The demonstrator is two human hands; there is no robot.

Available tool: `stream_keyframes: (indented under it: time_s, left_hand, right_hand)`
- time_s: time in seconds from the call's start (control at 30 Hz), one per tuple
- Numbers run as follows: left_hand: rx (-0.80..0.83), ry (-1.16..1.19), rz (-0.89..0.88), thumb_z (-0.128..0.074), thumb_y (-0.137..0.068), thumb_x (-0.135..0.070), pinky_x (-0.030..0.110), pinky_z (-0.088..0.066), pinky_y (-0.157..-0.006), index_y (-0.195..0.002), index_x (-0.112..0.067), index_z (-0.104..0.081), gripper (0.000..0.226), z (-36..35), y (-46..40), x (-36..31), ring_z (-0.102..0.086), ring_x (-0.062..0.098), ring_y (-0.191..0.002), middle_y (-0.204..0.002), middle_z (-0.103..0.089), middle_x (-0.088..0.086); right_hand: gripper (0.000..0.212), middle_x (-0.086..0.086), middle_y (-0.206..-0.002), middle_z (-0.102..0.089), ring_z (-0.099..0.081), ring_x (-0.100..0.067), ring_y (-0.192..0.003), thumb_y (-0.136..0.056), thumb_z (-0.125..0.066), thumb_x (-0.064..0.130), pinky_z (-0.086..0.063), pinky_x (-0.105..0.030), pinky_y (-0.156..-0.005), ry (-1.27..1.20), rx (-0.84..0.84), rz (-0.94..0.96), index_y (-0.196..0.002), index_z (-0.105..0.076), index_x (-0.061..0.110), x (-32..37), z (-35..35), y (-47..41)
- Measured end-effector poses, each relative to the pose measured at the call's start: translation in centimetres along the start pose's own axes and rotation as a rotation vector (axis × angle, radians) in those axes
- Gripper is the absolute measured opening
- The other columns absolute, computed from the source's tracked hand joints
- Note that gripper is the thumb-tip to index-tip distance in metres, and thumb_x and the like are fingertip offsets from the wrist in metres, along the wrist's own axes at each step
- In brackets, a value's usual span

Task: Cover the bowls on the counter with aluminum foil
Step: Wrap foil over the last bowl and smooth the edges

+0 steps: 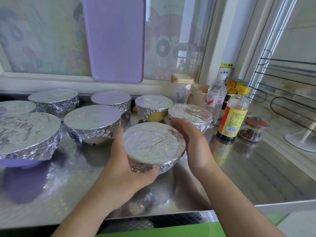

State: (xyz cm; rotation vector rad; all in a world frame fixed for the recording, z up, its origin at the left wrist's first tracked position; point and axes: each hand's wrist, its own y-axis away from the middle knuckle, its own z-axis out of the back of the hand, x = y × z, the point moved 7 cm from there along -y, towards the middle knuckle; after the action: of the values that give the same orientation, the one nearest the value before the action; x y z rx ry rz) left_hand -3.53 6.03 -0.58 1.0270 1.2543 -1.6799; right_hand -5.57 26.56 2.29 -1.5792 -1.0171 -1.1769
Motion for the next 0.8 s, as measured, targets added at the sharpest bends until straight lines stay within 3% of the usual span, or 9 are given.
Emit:
stream_keyframes:
  time_s: [0.03, 0.1, 0.23, 0.33, 0.5, 0.57, 0.63, 0.7, 0.8]
  left_hand:
    - [-0.022, 0.009, 0.002, -0.102, -0.049, -0.038, 0.006, -0.033, -0.108, -0.155, -0.050, -0.010, 0.141, -0.3, 0.0, 0.0, -0.044, -0.022, -0.129, -0.136, -0.044, -0.046]
    - [-0.079, 0.008, -0.009, -0.103, -0.040, -0.048, -0.003, -0.028, -0.103, -0.157, -0.048, -0.003, 0.154, -0.9, 0.0, -0.1, -0.035, -0.027, -0.131, -0.145, -0.034, -0.040]
    - [-0.158, -0.019, -0.059, -0.101, -0.034, -0.056, 0.030, -0.032, -0.122, -0.160, -0.047, -0.004, 0.159, -1.1, -0.3, 0.3, -0.035, -0.008, -0.145, -0.158, -0.033, -0.023]
    - [-0.176, -0.045, -0.102, -0.104, -0.037, -0.052, 0.039, -0.037, -0.122, -0.160, -0.045, -0.010, 0.155, -1.1, -0.4, 0.2, -0.040, 0.001, -0.146, -0.157, -0.037, -0.022]
    - [-0.180, -0.031, -0.113, -0.106, -0.037, -0.047, 0.028, -0.039, -0.115, -0.160, -0.044, -0.014, 0.154, -1.0, -0.4, 0.2, -0.043, -0.006, -0.140, -0.143, -0.042, -0.041]
    - [-0.159, 0.008, -0.084, -0.107, -0.036, -0.046, 0.023, -0.041, -0.112, -0.160, -0.046, -0.009, 0.158, -0.7, -0.4, 0.3, -0.045, -0.010, -0.138, -0.139, -0.044, -0.043]
    - [-0.124, 0.059, -0.045, -0.109, -0.038, -0.040, 0.008, -0.044, -0.102, -0.160, -0.048, -0.002, 0.162, -0.5, -0.3, 0.1, -0.046, -0.020, -0.129, -0.138, -0.044, -0.041]
    - [-0.104, 0.107, -0.009, -0.104, -0.041, -0.026, -0.003, -0.041, -0.090, -0.159, -0.044, -0.001, 0.158, -0.5, -0.4, 0.2, -0.048, -0.026, -0.120, -0.140, -0.044, -0.033]
    - [-0.078, 0.114, 0.002, -0.104, -0.041, -0.024, -0.002, -0.041, -0.088, -0.152, -0.044, -0.012, 0.145, -0.7, -0.5, 0.5, -0.051, -0.023, -0.120, -0.139, -0.049, -0.030]
  right_hand:
    - [0.034, -0.006, -0.116, -0.078, -0.074, -0.015, -0.106, -0.105, -0.052, 0.031, -0.057, -0.033, -0.094, -0.044, 0.017, -0.039, -0.110, -0.078, 0.010, -0.3, -0.5, 0.1]
    - [0.030, -0.011, -0.119, -0.078, -0.073, -0.019, -0.114, -0.104, -0.057, 0.025, -0.054, -0.042, -0.107, -0.092, 0.004, -0.077, -0.117, -0.079, 0.009, -1.2, -0.9, -0.2]
    - [0.038, -0.014, -0.120, -0.077, -0.071, -0.031, -0.119, -0.092, -0.063, 0.030, -0.044, -0.057, -0.117, -0.235, -0.058, -0.083, -0.117, -0.079, 0.007, -1.7, -1.5, -0.1]
    - [0.045, -0.018, -0.119, -0.077, -0.070, -0.035, -0.119, -0.083, -0.065, 0.039, -0.043, -0.058, -0.117, -0.319, -0.077, -0.112, -0.111, -0.081, 0.008, -2.4, -1.8, 0.0]
    - [0.030, -0.014, -0.121, -0.077, -0.072, -0.032, -0.118, -0.099, -0.061, 0.025, -0.046, -0.054, -0.116, -0.336, -0.106, -0.144, -0.118, -0.078, 0.008, -3.1, -1.3, -0.2]
    - [0.031, -0.013, -0.111, -0.077, -0.073, -0.032, -0.112, -0.099, -0.062, 0.022, -0.050, -0.046, -0.108, -0.337, -0.089, -0.150, -0.117, -0.075, 0.001, -2.5, -1.2, 0.0]
    - [0.042, -0.018, -0.111, -0.076, -0.072, -0.032, -0.107, -0.093, -0.066, 0.026, -0.051, -0.044, -0.101, -0.350, -0.071, -0.146, -0.121, -0.071, -0.005, -1.8, -1.0, 0.2]
    - [0.049, -0.028, -0.127, -0.070, -0.070, -0.037, -0.117, -0.097, -0.060, 0.035, -0.050, -0.046, -0.106, -0.364, -0.063, -0.171, -0.122, -0.070, -0.006, -1.8, -1.0, 0.3]
    - [0.053, -0.037, -0.135, -0.059, -0.056, -0.051, -0.130, -0.106, -0.047, 0.039, -0.042, -0.056, -0.115, -0.423, -0.043, -0.214, -0.116, -0.069, -0.008, -2.4, -1.6, 0.4]
